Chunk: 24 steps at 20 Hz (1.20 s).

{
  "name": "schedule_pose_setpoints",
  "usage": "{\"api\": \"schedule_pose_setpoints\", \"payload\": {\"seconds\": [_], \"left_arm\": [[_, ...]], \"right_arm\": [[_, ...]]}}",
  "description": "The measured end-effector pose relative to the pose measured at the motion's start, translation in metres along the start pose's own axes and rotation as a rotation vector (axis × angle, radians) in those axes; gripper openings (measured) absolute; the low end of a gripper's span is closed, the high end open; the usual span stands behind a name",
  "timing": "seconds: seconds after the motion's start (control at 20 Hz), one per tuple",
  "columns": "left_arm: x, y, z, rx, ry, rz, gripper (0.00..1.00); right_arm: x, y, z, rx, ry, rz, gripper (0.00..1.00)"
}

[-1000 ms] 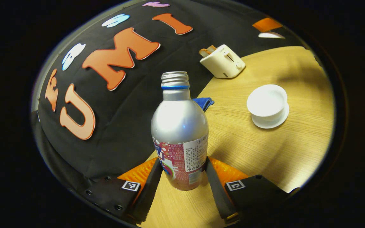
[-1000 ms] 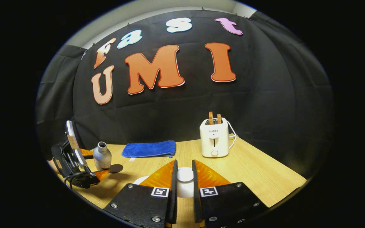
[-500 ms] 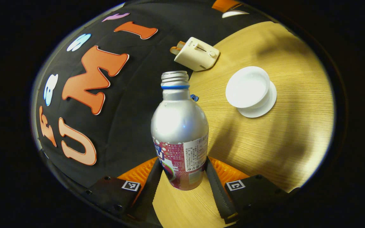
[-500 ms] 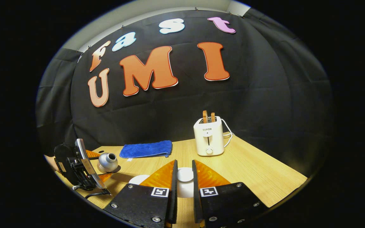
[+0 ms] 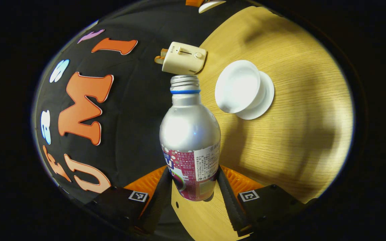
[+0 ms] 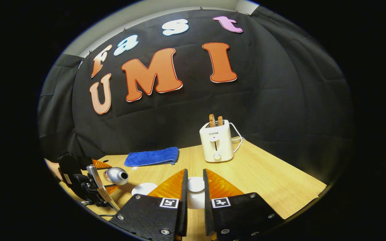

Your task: Open the teacup lid with one hand, grasp the water bottle and pour water into the teacup with the other hand; after pouring, place the water bottle on the coaster and then close the teacup lid.

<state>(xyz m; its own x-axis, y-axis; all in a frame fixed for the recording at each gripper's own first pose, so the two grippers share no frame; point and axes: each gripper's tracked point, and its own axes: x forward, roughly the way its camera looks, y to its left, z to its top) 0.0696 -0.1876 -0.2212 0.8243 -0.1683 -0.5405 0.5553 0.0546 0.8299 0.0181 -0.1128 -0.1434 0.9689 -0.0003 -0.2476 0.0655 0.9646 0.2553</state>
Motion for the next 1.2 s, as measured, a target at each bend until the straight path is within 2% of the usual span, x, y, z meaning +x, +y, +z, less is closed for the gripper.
{"api": "schedule_pose_setpoints", "payload": {"seconds": [1.2], "left_arm": [[0.004, 0.038, -0.004, 0.492, 0.100, -0.017, 0.85]], "right_arm": [[0.005, 0.000, -0.011, -0.030, 0.019, 0.012, 0.22]]}}
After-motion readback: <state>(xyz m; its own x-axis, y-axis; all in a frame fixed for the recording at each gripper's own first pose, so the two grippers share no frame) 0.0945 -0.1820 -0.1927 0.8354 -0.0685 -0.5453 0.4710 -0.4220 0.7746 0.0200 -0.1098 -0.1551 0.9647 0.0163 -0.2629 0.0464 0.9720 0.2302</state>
